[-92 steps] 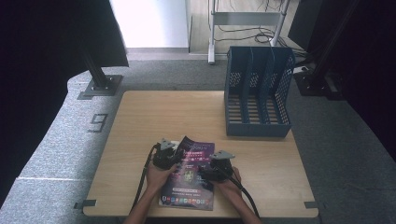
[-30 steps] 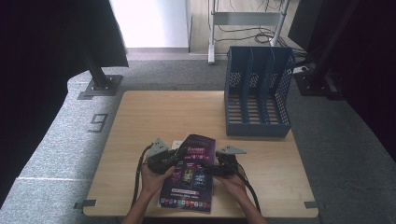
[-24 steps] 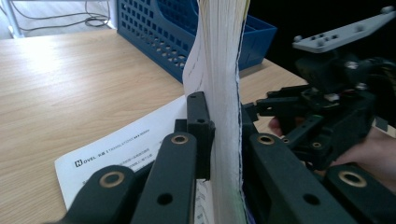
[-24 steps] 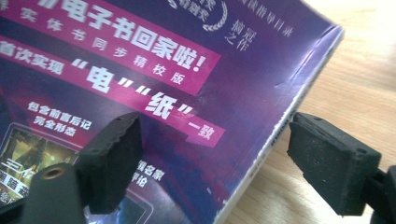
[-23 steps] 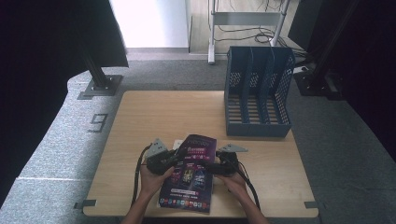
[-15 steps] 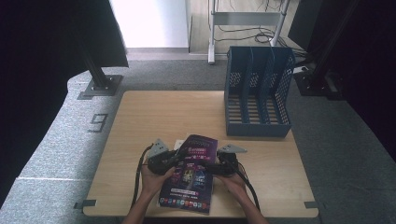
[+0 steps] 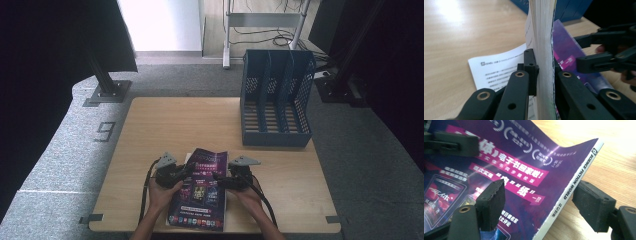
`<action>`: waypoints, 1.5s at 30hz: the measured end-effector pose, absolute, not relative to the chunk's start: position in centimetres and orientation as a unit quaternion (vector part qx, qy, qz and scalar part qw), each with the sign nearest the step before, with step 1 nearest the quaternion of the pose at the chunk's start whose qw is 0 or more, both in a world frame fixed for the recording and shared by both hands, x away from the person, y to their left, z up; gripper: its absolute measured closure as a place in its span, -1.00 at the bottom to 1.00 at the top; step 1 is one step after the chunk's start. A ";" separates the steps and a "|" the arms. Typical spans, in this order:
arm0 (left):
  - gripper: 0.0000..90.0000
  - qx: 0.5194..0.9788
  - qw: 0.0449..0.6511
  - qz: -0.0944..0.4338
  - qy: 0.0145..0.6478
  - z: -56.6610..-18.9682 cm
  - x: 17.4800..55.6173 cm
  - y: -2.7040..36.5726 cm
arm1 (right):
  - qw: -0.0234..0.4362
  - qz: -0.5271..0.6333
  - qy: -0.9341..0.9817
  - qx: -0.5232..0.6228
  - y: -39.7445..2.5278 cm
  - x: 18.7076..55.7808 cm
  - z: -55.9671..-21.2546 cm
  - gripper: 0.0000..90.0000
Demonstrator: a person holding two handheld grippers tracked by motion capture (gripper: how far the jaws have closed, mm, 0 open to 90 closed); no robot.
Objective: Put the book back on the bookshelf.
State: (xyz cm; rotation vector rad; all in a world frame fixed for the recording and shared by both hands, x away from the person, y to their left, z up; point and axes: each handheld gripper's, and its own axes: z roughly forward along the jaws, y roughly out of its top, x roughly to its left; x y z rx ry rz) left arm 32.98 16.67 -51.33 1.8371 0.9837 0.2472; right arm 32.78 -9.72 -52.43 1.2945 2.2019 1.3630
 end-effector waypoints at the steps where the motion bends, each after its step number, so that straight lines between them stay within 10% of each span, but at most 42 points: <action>1: 0.86 0.761 0.494 0.098 0.409 -51.5 33.1 16.7 | 0.123 0.466 0.756 0.443 -9.7 32.7 -52.4 -0.41; 45: 0.79 0.779 0.446 0.073 0.435 -54.2 34.7 16.1 | 0.110 0.437 0.774 0.445 -8.9 35.8 -53.9 -0.17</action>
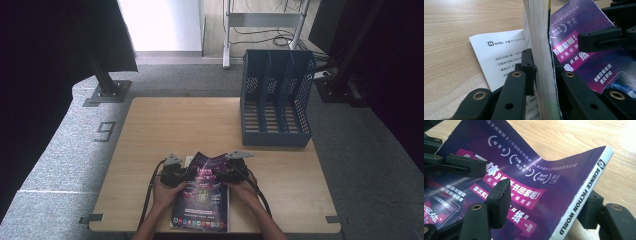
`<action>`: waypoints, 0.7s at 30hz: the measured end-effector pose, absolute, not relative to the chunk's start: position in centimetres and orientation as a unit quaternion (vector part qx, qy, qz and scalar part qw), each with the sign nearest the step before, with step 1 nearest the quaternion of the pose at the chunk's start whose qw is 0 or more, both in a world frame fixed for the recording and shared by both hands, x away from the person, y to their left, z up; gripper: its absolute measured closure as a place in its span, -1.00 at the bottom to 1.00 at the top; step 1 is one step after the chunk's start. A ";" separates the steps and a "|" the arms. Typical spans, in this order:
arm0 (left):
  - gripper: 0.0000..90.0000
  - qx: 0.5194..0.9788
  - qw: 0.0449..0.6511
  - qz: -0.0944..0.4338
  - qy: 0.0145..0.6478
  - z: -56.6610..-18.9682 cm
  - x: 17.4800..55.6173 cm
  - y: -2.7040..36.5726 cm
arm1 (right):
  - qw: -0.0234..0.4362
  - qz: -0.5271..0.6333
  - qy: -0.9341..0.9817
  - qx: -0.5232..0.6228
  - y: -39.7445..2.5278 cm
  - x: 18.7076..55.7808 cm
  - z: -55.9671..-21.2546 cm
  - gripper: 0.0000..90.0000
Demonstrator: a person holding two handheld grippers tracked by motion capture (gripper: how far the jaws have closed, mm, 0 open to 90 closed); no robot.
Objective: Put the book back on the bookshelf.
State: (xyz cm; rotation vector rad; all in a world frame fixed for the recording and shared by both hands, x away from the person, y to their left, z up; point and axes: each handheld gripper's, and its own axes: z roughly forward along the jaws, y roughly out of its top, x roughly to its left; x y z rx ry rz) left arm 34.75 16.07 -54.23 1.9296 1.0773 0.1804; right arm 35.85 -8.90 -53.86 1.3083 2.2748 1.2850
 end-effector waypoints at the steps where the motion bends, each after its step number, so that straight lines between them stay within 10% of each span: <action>1: 0.79 0.779 0.446 0.074 0.435 -54.2 34.7 16.1 | 0.108 0.437 0.774 0.446 -8.9 35.8 -53.8 -0.15; 21: 0.80 0.778 0.455 0.073 0.428 -54.0 34.6 16.1 | 0.094 0.436 0.778 0.442 -10.3 36.0 -53.5 0.41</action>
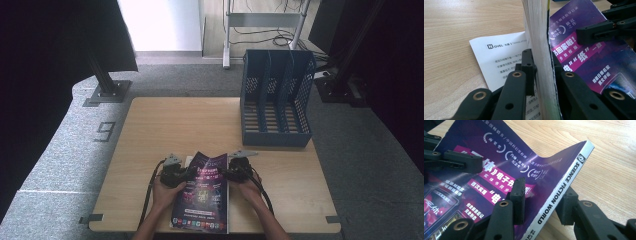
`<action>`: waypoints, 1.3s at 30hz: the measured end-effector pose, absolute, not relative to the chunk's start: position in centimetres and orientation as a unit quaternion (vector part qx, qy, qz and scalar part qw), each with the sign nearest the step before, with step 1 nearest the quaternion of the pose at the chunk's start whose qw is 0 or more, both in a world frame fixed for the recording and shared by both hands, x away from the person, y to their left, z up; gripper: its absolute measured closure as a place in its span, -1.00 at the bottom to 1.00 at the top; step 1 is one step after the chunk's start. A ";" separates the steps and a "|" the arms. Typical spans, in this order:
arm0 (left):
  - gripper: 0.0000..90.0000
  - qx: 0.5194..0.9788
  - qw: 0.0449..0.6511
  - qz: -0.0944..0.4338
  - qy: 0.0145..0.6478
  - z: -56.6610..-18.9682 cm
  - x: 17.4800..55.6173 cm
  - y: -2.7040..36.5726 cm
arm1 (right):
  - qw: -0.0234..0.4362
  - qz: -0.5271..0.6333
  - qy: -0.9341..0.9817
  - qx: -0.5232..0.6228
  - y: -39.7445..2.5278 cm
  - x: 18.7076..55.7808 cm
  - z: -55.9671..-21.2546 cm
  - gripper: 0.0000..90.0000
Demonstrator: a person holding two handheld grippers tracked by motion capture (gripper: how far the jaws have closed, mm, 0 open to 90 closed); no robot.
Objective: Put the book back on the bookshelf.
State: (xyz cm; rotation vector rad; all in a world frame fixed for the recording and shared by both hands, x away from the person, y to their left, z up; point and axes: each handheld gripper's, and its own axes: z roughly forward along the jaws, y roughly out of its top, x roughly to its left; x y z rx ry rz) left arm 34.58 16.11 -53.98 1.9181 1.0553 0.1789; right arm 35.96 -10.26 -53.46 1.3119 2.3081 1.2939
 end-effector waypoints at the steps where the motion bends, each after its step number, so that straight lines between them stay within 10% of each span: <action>1: 0.80 0.777 0.456 0.073 0.427 -54.0 34.6 16.1 | 0.094 0.438 0.777 0.441 -10.3 35.9 -53.4 0.42; 39: 0.85 0.743 0.528 0.093 0.401 -50.1 33.1 17.0 | 0.123 0.515 0.755 0.386 -11.5 33.3 -48.6 0.53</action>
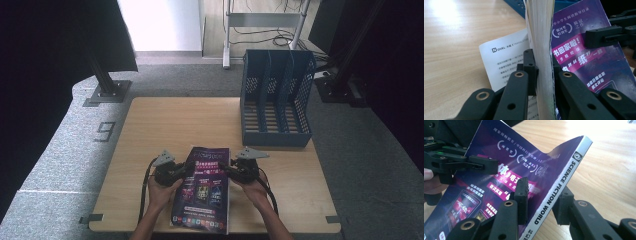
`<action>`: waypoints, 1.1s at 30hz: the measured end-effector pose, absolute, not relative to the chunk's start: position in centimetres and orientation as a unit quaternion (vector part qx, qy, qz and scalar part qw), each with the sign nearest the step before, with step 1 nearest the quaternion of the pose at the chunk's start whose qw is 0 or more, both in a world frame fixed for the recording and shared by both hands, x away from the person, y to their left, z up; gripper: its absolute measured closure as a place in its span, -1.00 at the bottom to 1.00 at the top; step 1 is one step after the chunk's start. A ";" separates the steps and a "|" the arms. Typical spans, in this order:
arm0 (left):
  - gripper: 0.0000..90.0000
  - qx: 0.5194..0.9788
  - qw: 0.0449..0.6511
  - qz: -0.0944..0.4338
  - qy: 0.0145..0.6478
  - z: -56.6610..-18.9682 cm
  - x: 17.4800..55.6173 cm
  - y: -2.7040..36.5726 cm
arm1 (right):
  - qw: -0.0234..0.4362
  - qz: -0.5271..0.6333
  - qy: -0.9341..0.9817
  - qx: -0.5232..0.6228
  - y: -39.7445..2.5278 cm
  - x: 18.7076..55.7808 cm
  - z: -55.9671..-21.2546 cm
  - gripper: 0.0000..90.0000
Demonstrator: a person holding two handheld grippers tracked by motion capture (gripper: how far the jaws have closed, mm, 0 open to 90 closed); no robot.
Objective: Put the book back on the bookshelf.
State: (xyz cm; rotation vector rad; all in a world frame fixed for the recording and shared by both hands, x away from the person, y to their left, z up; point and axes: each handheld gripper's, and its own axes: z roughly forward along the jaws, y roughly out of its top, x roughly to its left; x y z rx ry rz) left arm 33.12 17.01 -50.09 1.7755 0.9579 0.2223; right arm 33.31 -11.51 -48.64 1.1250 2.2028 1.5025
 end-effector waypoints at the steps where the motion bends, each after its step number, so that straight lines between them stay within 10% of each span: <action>1: 0.85 0.742 0.529 0.093 0.401 -50.0 33.1 17.0 | 0.123 0.518 0.754 0.385 -11.5 33.3 -48.5 0.53; 33: 0.86 0.729 0.553 0.109 0.390 -46.1 33.3 17.3 | 0.174 0.562 0.734 0.340 -11.3 32.3 -44.7 0.64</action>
